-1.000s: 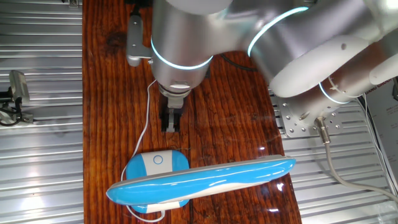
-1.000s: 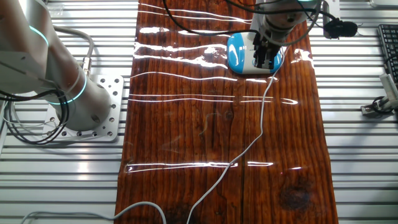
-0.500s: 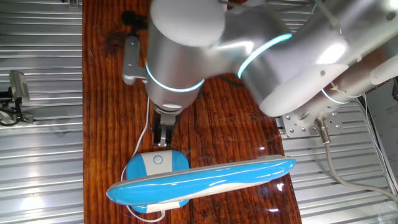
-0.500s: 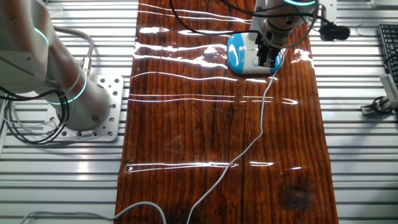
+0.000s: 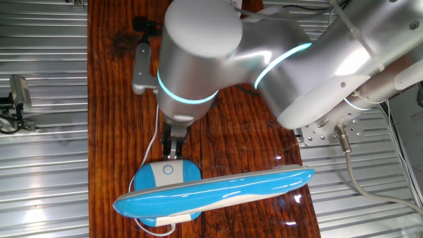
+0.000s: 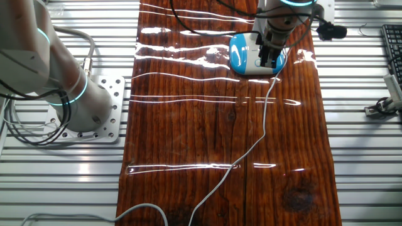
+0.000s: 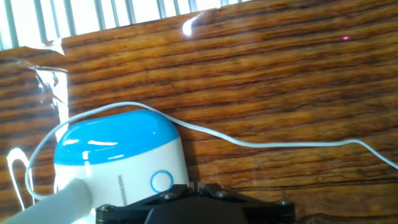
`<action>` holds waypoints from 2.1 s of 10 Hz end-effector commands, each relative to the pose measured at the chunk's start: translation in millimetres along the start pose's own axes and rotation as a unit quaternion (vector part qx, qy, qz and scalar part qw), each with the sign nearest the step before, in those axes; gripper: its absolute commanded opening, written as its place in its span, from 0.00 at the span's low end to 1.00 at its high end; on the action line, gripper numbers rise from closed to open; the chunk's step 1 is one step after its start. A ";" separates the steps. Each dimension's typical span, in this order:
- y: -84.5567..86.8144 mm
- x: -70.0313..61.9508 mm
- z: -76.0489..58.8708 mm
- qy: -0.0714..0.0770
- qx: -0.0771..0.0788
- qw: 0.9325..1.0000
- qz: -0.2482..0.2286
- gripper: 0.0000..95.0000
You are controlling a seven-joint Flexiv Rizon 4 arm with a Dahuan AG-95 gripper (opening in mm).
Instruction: Turn on the desk lamp by pressing the button
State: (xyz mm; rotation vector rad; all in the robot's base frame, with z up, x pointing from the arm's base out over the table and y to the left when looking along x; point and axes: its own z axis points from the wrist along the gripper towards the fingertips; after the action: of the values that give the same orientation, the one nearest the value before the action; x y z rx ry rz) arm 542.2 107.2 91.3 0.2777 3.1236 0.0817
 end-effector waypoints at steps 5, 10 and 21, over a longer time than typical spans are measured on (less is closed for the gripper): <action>11.9 -5.6 5.7 0.000 0.007 1.000 0.022 0.00; 22.9 -9.4 15.3 -0.001 0.008 0.999 0.034 0.00; 27.0 -12.7 26.9 0.002 0.008 1.000 0.027 0.00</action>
State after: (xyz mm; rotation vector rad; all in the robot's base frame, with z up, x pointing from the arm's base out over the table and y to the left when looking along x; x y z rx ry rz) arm 558.8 132.7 65.9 0.3603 3.1235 0.0593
